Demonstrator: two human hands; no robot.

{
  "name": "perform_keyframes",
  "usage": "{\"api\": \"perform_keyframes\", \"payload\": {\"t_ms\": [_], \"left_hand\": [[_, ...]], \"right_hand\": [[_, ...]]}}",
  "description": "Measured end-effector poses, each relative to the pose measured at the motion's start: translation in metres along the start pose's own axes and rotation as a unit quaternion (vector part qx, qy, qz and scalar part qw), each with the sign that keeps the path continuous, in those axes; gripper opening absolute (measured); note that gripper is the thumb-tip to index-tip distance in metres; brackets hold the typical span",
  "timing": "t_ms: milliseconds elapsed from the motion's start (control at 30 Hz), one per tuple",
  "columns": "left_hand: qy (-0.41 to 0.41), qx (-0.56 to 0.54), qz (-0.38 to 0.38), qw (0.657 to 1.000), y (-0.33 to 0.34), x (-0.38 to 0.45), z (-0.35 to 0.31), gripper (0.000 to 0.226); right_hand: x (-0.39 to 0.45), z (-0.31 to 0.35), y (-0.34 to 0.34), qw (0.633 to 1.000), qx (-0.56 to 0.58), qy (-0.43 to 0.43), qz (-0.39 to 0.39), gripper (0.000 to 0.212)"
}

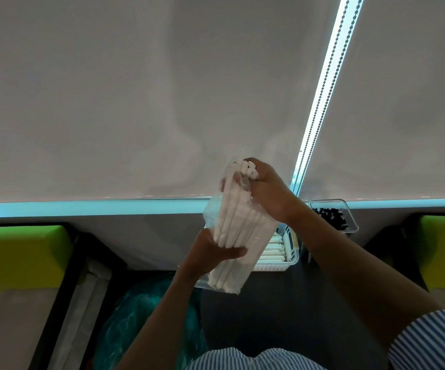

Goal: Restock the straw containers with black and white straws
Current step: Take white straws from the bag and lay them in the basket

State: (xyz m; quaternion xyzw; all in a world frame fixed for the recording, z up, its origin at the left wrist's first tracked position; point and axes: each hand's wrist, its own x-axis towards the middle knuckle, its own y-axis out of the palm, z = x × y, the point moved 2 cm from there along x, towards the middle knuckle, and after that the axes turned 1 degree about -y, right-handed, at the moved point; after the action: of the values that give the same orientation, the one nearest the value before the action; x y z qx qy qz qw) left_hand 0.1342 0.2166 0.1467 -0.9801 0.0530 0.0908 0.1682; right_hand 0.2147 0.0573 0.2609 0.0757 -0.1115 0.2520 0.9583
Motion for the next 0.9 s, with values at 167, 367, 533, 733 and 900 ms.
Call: {"api": "perform_keyframes", "payload": {"t_ms": [167,367,533,733,900], "left_hand": [[0.000,0.006,0.021,1.000,0.004,0.002,0.000,0.055],[-0.001,-0.001,0.019,1.000,0.007,0.003,0.003,0.054],[0.005,0.005,0.010,1.000,0.006,0.004,0.006,0.060],[-0.004,0.006,-0.027,1.000,0.009,0.008,0.007,0.064],[0.007,0.021,-0.033,0.999,0.016,0.009,0.007,0.073]], "right_hand": [[0.001,0.003,0.001,0.994,-0.097,-0.014,0.053,0.014],[0.000,0.004,0.003,0.993,-0.118,-0.030,-0.002,0.022],[0.006,0.001,0.002,0.998,-0.054,-0.015,-0.042,0.031],[0.000,-0.001,0.003,0.989,-0.090,0.046,-0.112,0.008],[-0.002,-0.008,0.002,0.980,-0.140,0.088,-0.107,0.013]]}}
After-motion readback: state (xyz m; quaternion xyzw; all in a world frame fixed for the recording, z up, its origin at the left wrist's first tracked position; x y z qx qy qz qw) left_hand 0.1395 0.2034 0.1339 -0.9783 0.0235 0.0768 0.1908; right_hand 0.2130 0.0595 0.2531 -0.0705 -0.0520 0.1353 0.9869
